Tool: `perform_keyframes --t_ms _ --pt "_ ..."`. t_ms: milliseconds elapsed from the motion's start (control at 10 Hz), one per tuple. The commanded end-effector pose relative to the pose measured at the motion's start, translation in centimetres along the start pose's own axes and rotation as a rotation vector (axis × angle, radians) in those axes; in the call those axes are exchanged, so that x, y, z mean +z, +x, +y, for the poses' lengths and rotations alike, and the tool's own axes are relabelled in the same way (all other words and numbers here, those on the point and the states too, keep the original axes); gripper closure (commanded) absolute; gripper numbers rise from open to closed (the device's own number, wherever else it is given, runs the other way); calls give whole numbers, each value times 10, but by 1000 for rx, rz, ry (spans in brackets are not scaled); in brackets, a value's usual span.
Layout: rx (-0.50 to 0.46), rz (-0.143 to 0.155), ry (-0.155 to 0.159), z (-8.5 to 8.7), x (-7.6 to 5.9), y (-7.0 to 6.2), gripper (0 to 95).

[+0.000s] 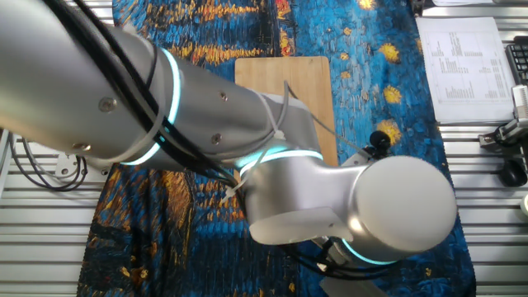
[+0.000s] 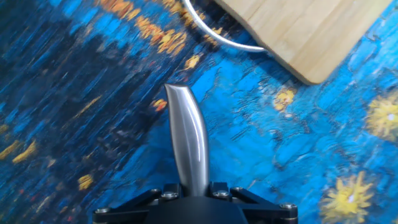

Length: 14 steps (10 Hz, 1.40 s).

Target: Put the knife on the cutting board

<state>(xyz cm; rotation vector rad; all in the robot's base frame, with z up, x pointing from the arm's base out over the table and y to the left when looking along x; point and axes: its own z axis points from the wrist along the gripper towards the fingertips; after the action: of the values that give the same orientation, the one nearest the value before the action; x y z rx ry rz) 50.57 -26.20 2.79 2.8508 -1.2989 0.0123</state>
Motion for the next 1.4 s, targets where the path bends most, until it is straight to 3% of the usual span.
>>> perform_keyframes --t_ms 100,900,1200,1400 --pt "29 11 -11 -12 -7 -10 950" --pt "115 4 -20 -35 -15 -26 950" --pt "80 55 -17 -35 -16 -25 950" --pt "81 66 -11 -35 -16 -25 950"
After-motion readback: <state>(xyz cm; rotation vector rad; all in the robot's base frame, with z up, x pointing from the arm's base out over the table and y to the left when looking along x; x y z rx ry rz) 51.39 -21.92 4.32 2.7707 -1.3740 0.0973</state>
